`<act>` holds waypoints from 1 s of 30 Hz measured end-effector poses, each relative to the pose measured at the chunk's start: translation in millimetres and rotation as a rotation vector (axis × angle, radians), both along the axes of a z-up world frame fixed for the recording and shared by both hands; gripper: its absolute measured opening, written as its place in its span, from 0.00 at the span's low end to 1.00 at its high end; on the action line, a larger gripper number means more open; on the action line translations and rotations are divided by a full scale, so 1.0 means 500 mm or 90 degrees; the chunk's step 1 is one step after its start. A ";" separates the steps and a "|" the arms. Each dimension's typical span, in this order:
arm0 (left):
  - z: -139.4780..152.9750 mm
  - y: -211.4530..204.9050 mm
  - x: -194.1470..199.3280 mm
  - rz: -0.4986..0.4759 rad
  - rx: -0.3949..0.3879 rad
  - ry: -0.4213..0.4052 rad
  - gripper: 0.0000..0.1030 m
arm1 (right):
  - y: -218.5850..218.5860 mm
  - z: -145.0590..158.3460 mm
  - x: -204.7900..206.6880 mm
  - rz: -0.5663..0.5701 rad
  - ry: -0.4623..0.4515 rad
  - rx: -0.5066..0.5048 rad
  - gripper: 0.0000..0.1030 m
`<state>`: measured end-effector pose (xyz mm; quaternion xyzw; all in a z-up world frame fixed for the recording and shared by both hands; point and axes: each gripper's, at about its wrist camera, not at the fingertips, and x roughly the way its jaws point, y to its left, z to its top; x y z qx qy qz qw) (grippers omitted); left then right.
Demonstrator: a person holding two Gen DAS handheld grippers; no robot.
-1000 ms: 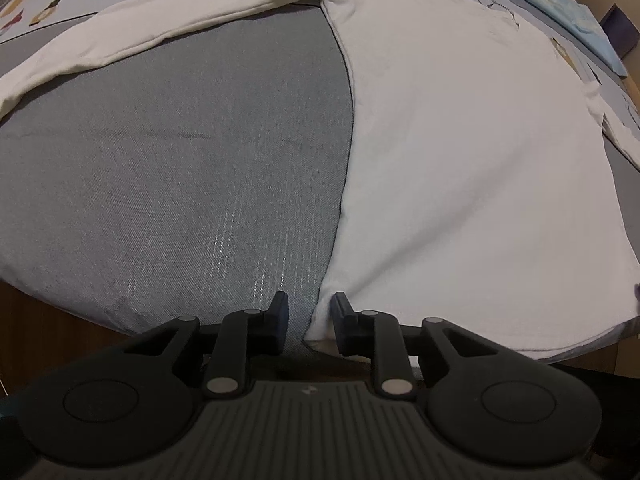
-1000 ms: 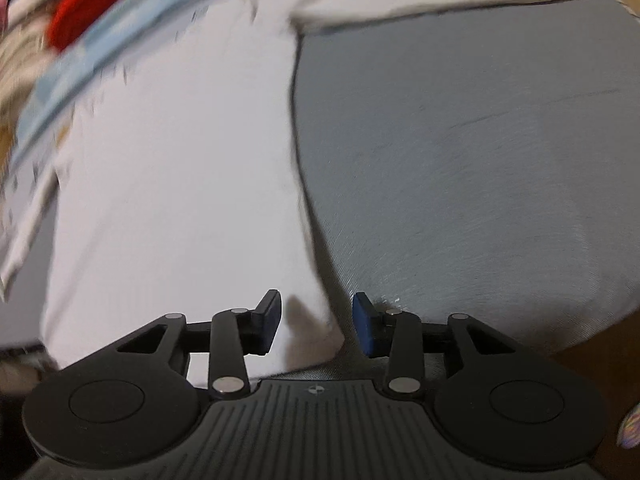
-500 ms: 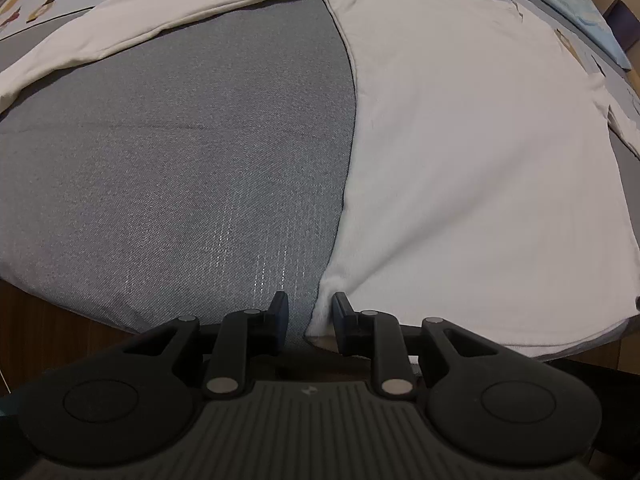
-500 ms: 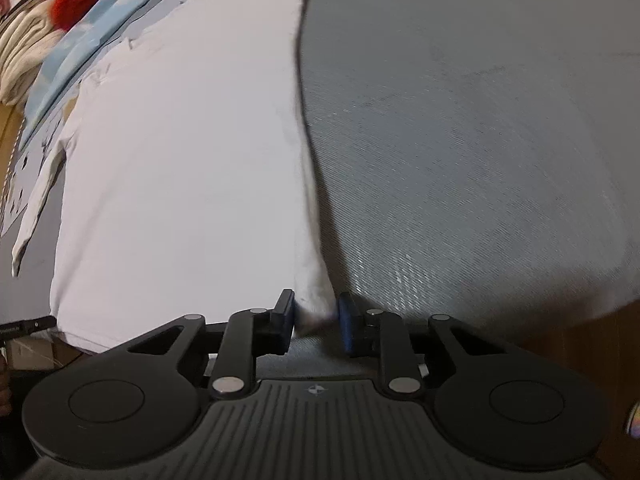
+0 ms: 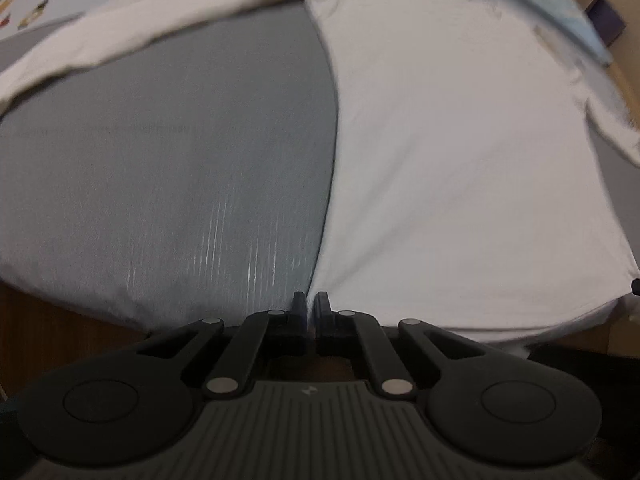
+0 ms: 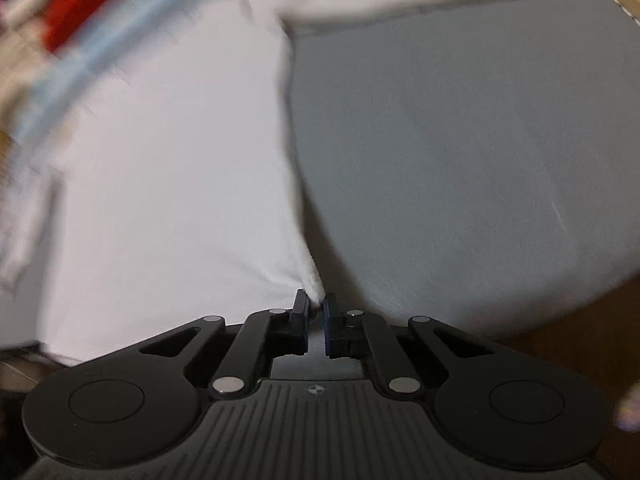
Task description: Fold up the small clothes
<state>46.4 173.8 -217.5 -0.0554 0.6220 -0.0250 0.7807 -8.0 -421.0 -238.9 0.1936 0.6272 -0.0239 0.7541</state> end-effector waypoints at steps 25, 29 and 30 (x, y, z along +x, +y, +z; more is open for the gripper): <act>0.097 -0.013 0.044 0.047 -0.002 -0.173 0.39 | 0.138 0.109 0.038 0.025 -0.248 -0.110 0.25; 0.186 0.067 0.095 0.132 -0.016 -0.270 0.39 | 0.158 0.156 0.057 0.017 -0.354 -0.134 0.37; 0.209 0.086 0.113 0.140 -0.022 -0.283 0.39 | 0.172 0.163 0.066 0.028 -0.366 -0.151 0.37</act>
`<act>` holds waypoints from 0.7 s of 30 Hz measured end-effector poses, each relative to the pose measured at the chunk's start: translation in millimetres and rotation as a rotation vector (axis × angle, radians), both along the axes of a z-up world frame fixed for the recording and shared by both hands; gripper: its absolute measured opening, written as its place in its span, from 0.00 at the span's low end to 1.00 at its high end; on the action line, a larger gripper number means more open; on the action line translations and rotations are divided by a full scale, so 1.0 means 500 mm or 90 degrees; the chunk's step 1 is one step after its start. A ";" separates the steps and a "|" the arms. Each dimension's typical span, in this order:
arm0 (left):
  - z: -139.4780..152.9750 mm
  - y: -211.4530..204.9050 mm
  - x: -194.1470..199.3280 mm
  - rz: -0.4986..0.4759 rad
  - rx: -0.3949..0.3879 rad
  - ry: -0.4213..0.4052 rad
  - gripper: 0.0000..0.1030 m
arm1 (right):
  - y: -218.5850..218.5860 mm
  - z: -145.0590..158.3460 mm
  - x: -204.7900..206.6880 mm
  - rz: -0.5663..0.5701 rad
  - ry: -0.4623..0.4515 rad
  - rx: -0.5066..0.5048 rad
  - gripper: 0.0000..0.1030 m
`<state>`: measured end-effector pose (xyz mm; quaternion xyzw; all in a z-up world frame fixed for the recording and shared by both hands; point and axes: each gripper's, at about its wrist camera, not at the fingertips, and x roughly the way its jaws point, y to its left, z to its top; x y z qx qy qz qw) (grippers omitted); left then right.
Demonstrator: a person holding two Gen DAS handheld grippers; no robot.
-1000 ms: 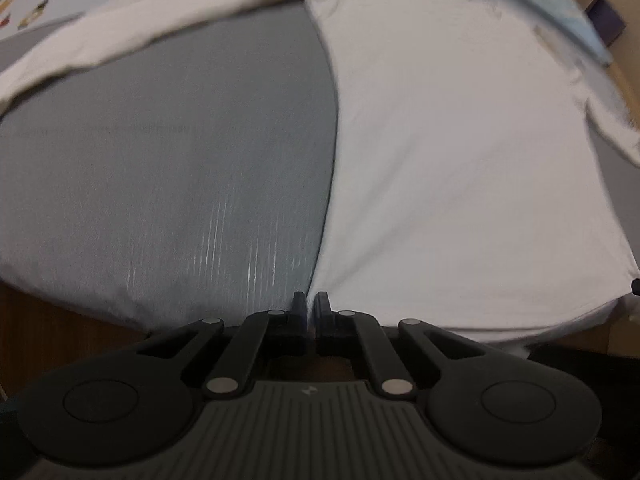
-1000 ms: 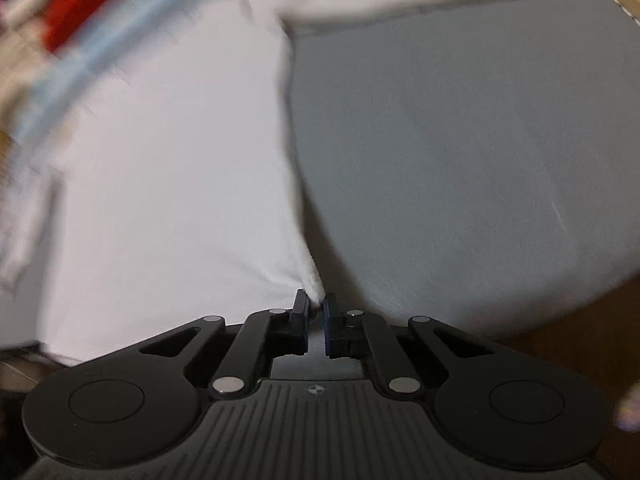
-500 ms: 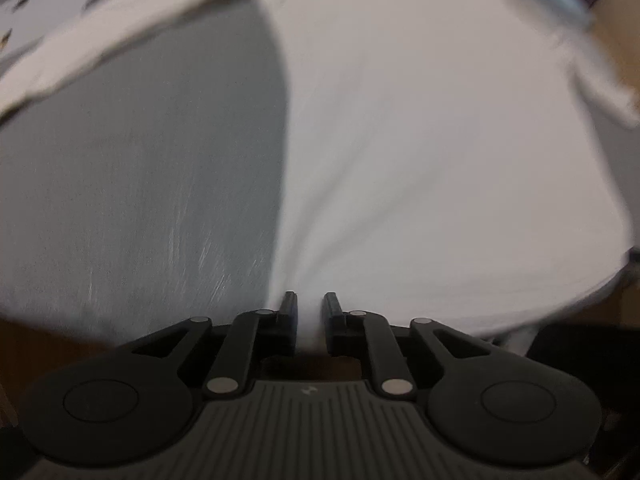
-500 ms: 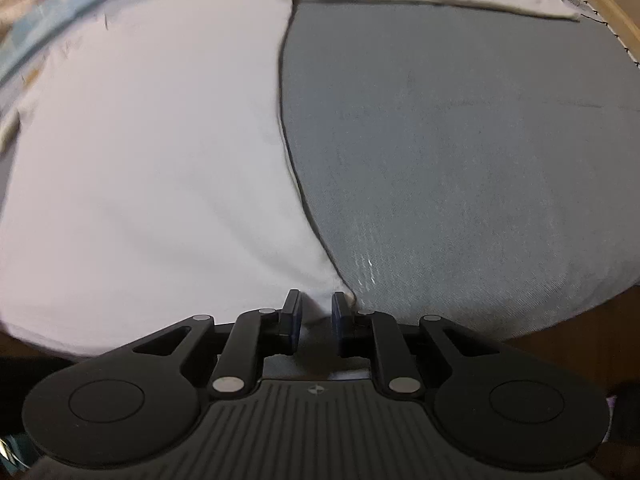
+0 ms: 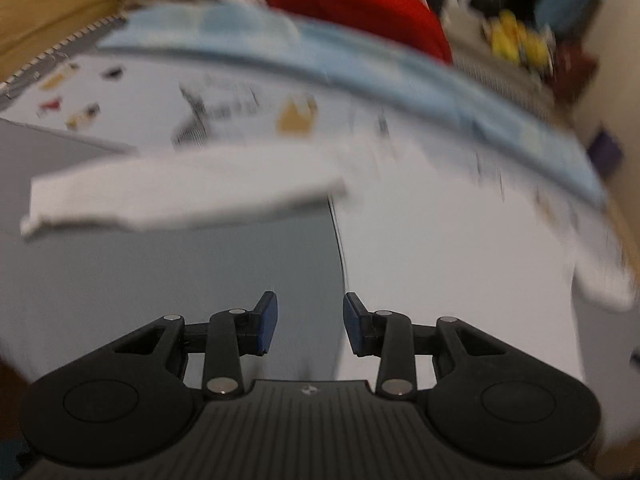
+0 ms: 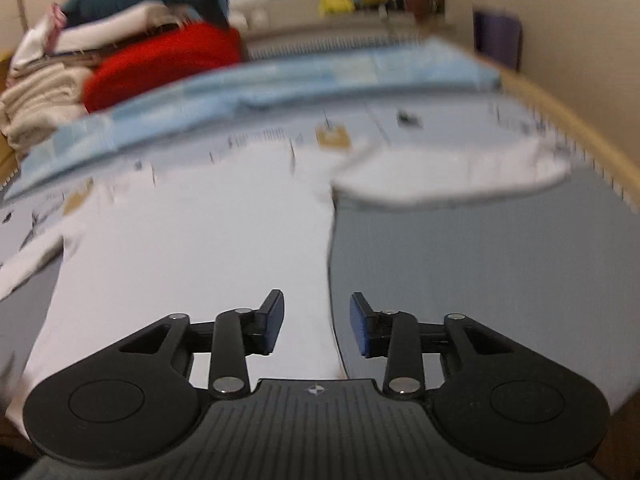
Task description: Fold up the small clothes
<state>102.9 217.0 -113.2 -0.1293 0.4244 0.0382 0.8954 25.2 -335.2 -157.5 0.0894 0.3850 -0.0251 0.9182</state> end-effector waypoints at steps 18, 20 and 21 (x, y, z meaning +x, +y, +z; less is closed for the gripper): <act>-0.189 0.572 0.129 0.386 -0.220 0.111 0.60 | 0.167 0.116 0.279 0.144 -0.062 -0.024 0.21; -0.188 0.589 0.119 0.417 -0.260 0.096 0.61 | 0.195 0.115 0.324 0.170 -0.065 -0.018 0.17; -0.189 0.600 0.119 0.435 -0.274 0.090 0.61 | 0.208 0.110 0.347 0.178 -0.066 -0.017 0.16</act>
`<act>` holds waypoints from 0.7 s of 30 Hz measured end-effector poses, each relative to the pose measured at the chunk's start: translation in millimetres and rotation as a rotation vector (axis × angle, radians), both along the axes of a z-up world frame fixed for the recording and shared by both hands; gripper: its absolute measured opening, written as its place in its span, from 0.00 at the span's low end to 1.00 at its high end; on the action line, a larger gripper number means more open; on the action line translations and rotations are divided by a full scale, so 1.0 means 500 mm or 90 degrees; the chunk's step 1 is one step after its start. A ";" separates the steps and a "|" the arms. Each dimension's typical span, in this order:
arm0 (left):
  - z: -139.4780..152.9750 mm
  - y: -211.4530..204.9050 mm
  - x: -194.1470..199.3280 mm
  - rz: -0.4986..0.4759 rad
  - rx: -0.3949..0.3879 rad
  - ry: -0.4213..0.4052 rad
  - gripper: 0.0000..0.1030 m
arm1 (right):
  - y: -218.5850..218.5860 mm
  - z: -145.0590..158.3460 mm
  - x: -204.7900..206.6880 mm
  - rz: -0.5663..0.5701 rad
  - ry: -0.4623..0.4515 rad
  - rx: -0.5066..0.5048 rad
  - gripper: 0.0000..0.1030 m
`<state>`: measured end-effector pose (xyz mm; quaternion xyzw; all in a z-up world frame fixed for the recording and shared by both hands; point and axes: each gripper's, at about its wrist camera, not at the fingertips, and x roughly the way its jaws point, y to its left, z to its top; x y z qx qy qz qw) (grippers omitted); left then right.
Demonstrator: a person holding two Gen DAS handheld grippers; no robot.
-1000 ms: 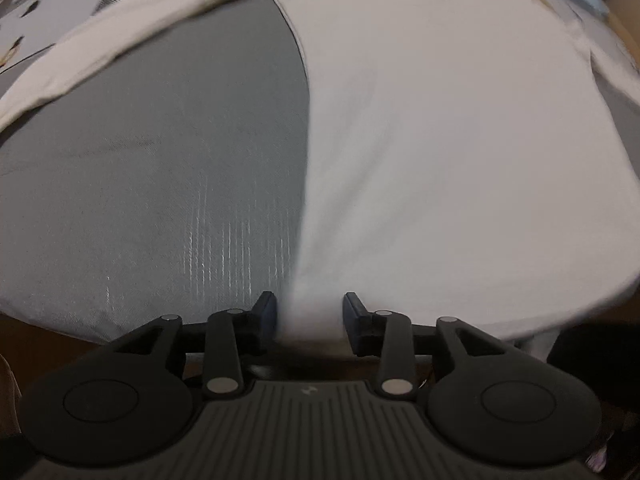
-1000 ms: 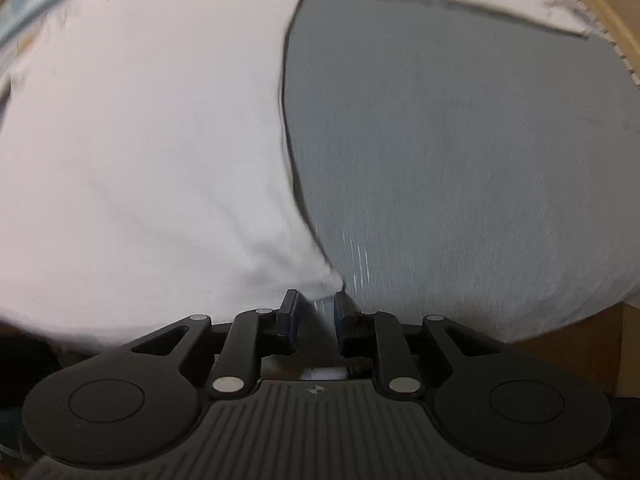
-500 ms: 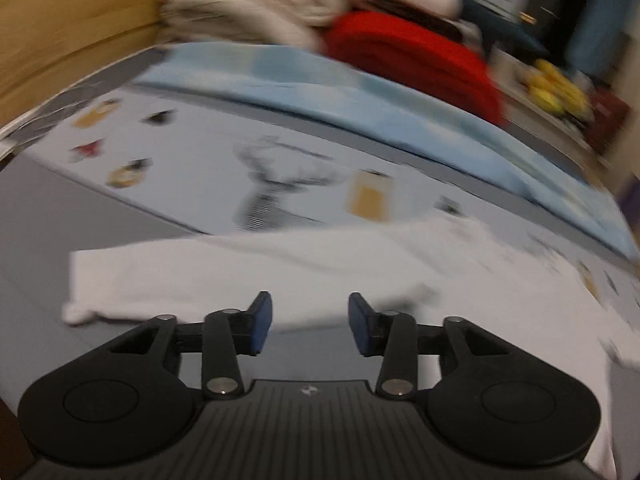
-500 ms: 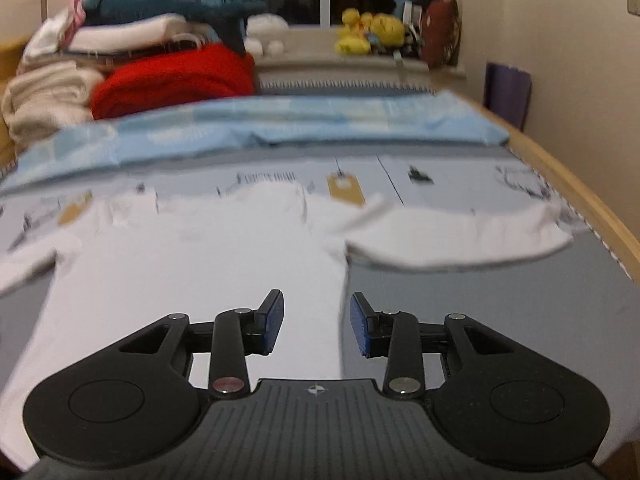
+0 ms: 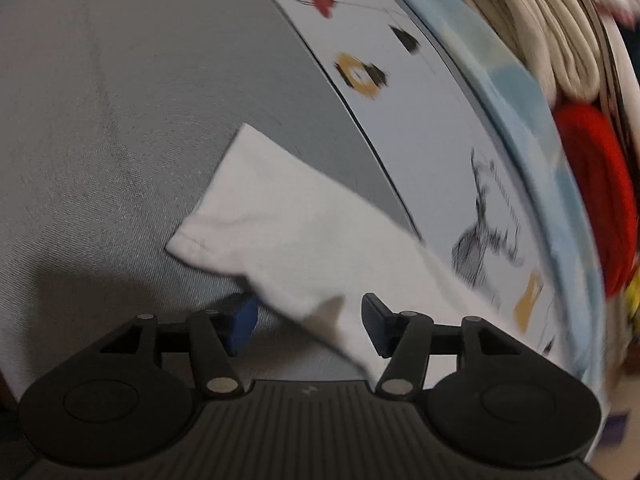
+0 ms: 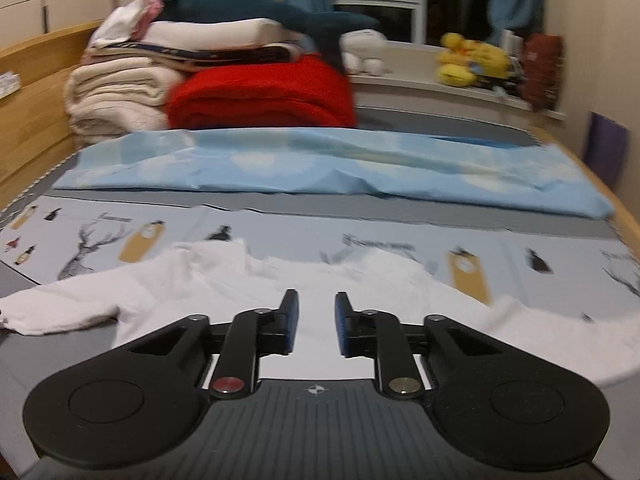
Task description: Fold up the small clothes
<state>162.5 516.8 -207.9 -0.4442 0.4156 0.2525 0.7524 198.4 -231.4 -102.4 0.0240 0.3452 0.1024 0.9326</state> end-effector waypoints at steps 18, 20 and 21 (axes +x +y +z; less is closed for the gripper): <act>0.207 -0.578 0.288 -0.322 0.288 -0.210 0.03 | -0.035 -0.196 0.132 -0.143 0.259 0.125 0.17; 0.198 -0.716 0.308 -0.418 0.244 -0.247 0.03 | -0.057 -0.201 0.134 -0.155 0.256 0.136 0.17; 0.190 -0.777 0.316 -0.469 0.212 -0.257 0.03 | -0.067 -0.204 0.136 -0.164 0.256 0.141 0.17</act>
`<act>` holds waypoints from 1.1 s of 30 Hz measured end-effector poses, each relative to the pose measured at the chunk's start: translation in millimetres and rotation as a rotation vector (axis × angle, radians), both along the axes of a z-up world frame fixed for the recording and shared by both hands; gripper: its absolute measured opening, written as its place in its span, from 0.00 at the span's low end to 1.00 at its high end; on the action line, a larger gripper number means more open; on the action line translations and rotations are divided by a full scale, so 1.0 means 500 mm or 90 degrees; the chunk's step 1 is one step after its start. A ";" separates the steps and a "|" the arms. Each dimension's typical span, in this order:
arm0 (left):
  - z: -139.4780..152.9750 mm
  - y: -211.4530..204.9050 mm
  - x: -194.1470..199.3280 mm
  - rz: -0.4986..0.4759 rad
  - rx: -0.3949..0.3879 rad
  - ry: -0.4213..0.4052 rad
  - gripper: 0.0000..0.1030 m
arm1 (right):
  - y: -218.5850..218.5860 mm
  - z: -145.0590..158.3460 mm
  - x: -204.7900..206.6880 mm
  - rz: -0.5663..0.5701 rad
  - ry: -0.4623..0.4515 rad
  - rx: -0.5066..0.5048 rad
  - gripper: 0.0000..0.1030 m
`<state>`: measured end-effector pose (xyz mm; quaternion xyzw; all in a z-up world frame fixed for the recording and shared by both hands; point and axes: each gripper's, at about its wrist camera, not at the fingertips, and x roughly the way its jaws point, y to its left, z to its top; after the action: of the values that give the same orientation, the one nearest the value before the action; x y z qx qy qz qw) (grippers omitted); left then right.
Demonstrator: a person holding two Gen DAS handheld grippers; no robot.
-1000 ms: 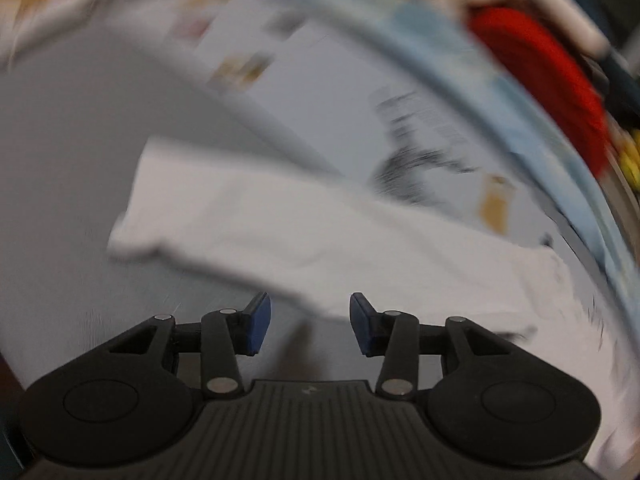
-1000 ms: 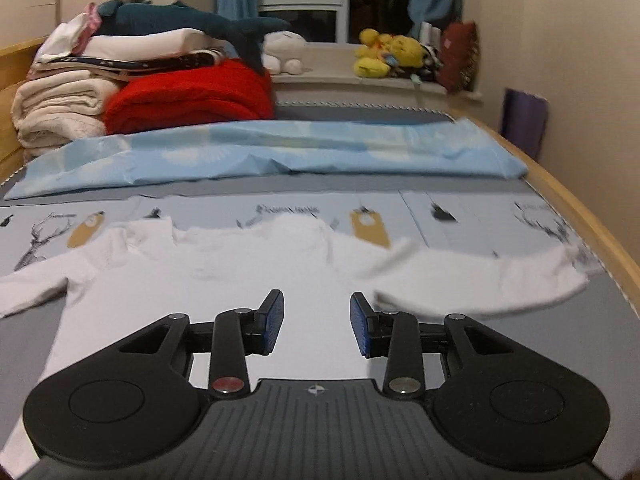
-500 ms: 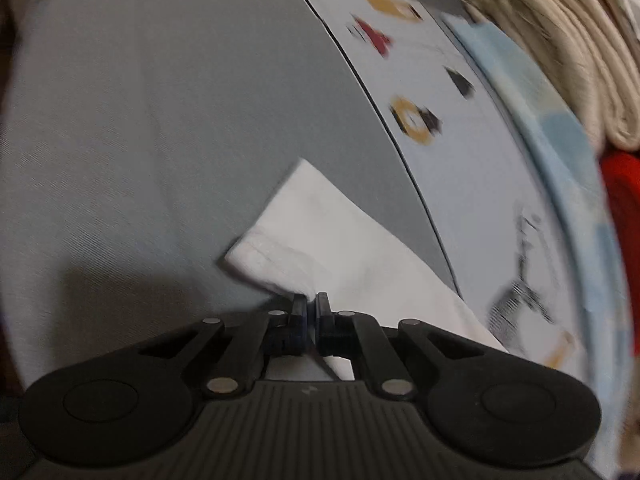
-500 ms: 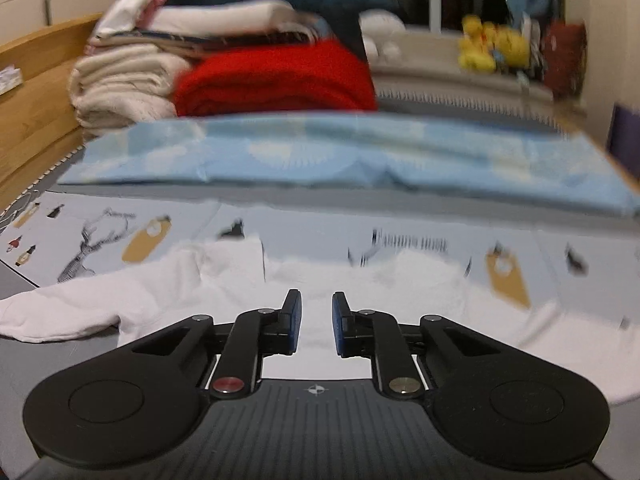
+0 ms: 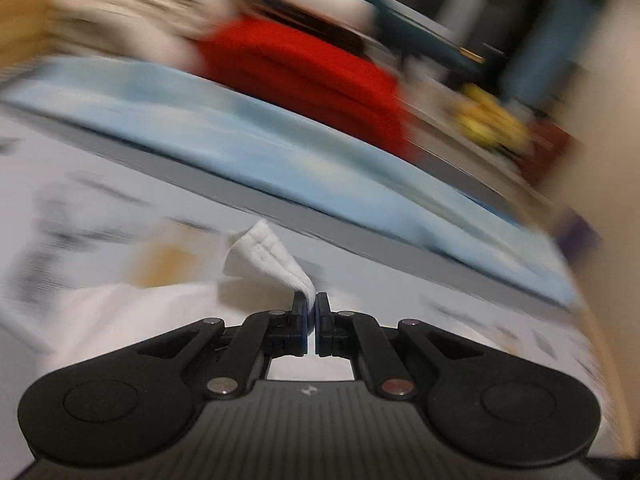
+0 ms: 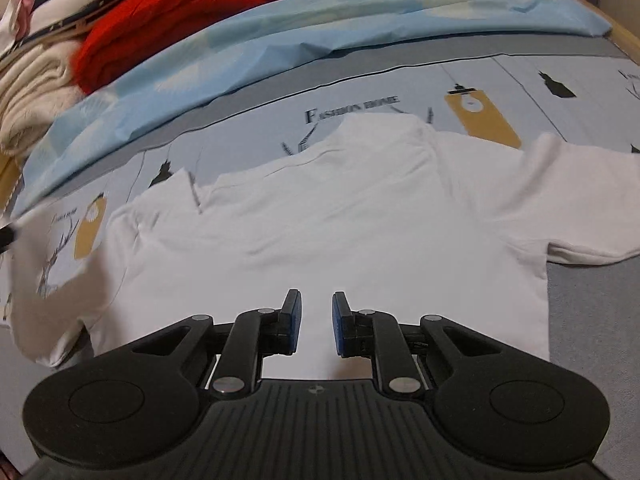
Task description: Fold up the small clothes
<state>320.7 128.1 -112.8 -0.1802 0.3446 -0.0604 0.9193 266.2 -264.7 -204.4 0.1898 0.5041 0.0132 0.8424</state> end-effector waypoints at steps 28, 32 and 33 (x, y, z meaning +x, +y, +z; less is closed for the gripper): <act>-0.016 0.213 0.043 0.285 0.030 0.169 0.27 | 0.077 -0.078 0.093 0.062 -0.043 0.017 0.00; -0.015 0.215 0.049 0.287 0.034 0.160 0.27 | -0.014 0.085 0.064 -0.013 -0.225 0.076 0.00; -0.016 0.213 0.050 0.281 0.035 0.160 0.27 | -0.043 0.107 0.054 -0.027 -0.255 0.065 0.00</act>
<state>345.8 234.4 -120.7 -0.2322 0.4102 0.1740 0.8646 293.4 -286.1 -151.1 0.2363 0.3213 0.0581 0.9152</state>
